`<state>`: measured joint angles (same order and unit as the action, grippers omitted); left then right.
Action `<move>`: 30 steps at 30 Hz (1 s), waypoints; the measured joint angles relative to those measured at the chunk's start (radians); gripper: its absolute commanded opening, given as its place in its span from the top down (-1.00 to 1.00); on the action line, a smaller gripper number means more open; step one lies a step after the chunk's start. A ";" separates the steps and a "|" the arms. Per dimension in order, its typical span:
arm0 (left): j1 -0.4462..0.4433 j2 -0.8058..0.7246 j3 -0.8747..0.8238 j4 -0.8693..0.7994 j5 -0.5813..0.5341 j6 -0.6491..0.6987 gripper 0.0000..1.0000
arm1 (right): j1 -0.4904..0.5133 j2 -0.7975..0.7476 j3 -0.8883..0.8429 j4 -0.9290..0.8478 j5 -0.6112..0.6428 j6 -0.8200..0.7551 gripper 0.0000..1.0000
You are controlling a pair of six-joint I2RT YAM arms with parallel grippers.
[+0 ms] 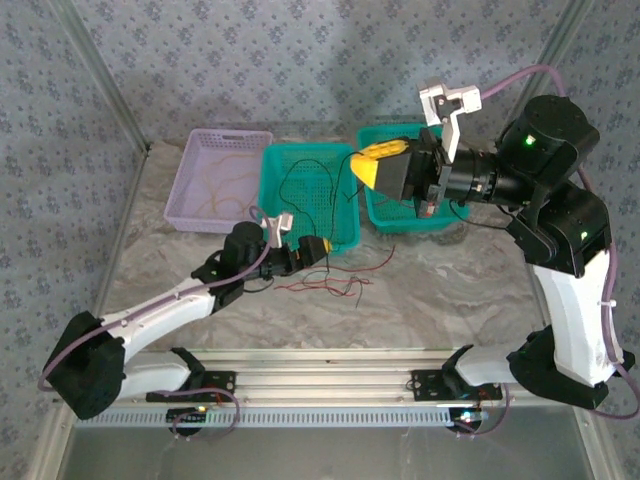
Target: Untangle the cables
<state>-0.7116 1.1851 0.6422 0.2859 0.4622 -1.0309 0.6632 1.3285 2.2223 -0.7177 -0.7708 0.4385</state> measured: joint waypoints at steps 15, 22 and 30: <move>0.011 -0.092 -0.064 -0.084 0.117 0.057 -0.11 | 0.000 -0.102 -0.229 0.002 0.089 -0.090 1.00; 0.011 -0.123 -0.082 -0.156 0.060 0.124 0.16 | -0.001 -0.315 -0.693 0.044 0.259 -0.138 1.00; -0.032 -0.074 -0.082 -0.230 0.047 0.222 -0.30 | -0.066 -0.498 -1.030 0.055 0.388 -0.142 1.00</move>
<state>-0.7441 1.1107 0.5602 0.0555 0.5091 -0.8089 0.5976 0.8307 1.1923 -0.6628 -0.3828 0.2962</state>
